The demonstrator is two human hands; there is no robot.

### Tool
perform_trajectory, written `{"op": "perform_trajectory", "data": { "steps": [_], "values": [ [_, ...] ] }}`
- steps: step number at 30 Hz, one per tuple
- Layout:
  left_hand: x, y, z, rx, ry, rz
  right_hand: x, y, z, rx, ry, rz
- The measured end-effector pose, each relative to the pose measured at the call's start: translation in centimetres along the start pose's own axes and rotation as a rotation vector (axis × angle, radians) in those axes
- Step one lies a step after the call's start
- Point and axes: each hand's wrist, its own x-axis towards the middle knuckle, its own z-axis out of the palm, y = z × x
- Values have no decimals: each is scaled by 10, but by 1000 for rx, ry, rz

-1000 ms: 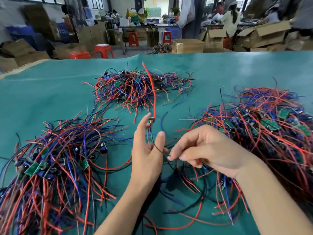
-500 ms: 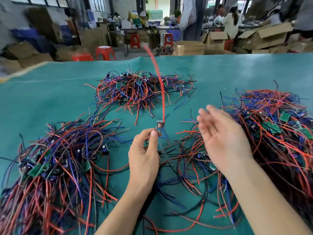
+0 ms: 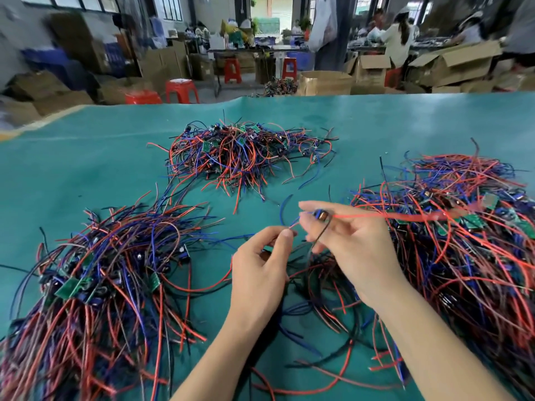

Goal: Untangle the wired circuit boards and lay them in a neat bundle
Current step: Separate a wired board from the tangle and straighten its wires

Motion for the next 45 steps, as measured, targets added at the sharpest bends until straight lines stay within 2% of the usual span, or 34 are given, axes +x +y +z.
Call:
{"op": "perform_trajectory", "data": {
  "steps": [3, 7, 9, 10, 13, 14, 18, 22, 26, 30, 34, 41, 45],
  "values": [
    [0, -1, 0, -58, 39, -70, 3, -8, -4, 174, 117, 48],
    [4, -5, -4, -40, 145, -133, 10, -30, -24, 756, 77, 236],
    [4, -6, -4, -11, 87, -112, 11, -30, -26, 854, 23, 296],
    [4, -5, -2, -15, 44, -106, 10, -27, -22, 760, -27, 322],
    [3, 0, -2, -134, -77, -131, 1, -8, 1, 183, -143, 316],
    [3, 1, -3, -191, -118, -140, -3, -1, 9, 66, -157, 316],
    [4, 2, -6, -381, -246, -127, -6, 13, 19, -161, -98, 291],
    [1, 3, -6, -204, -269, -93, -4, 11, 13, -342, -56, 177],
    [0, 2, -7, -175, -268, -97, -8, 15, 15, -581, -28, 17],
    [3, 1, -5, -158, -186, -115, -8, 17, 16, -582, -5, 49],
    [4, -2, -5, -119, -109, -152, -8, 19, 17, -387, -35, 71],
    [2, 1, -4, -162, -187, -135, -1, 14, 11, -74, -52, 156],
    [2, 0, -6, -138, -191, -101, -2, 17, 9, -94, -88, 159]
  ]
}}
